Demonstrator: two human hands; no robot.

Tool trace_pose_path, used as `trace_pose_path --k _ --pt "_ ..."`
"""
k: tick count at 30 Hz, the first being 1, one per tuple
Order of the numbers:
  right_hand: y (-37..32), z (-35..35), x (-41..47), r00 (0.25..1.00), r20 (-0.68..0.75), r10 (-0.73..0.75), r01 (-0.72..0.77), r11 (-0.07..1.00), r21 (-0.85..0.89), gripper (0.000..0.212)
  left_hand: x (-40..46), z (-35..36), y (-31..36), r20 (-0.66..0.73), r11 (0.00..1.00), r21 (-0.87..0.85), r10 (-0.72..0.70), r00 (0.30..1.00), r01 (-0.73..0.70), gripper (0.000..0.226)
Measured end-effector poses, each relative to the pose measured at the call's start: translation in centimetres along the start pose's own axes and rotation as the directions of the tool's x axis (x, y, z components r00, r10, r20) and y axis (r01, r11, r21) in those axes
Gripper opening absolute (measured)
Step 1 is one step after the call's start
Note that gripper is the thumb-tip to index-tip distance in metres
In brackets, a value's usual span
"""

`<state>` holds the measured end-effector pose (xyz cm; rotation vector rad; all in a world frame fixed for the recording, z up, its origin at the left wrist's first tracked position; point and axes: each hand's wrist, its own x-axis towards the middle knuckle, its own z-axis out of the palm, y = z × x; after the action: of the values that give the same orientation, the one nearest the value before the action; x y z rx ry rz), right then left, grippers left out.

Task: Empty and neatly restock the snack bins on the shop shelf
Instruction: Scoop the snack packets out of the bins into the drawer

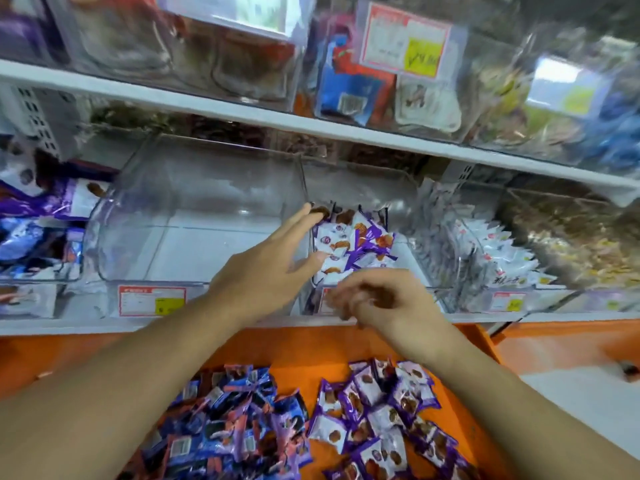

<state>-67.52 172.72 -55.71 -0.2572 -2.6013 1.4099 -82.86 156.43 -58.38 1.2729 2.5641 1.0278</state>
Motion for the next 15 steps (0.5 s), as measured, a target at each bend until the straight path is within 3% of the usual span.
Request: trace_pose_path --k 3,5,7,10,13,15 --pt "0.8 -2.0 2.9 0.967 -0.254 -0.027 0.001 0.995 -0.103 0.027 0.0 0.1 0.1 -0.012 0.999 0.03 -0.015 1.0 0.016 0.064" --pt "1.6 -3.0 5.6 0.954 -0.298 -0.007 -0.081 0.956 -0.283 0.044 0.1 0.1 0.2 -0.011 0.999 0.033 -0.019 1.0 0.019 0.063" --pt "1.8 -3.8 8.5 0.977 -0.211 0.011 -0.108 0.884 -0.455 0.076 0.1 -0.1 0.3 -0.002 0.999 0.038 -0.018 1.0 0.019 0.063" --pt "2.0 -3.8 12.5 0.973 0.04 0.227 -0.165 0.808 -0.566 0.115 0.1 -0.1 0.5 0.002 0.999 0.043 -0.025 1.0 0.025 0.063" --pt "2.6 -2.9 15.1 0.878 0.212 0.428 -0.172 0.698 -0.695 0.125 0.1 -0.2 0.5 -0.009 0.999 0.049 -0.023 1.0 0.023 0.063" --pt "2.9 -2.4 16.0 0.864 0.226 0.45 -0.153 0.661 -0.735 0.123 0.2 -0.2 0.5 -0.014 0.998 0.05 -0.027 1.0 0.028 0.062"
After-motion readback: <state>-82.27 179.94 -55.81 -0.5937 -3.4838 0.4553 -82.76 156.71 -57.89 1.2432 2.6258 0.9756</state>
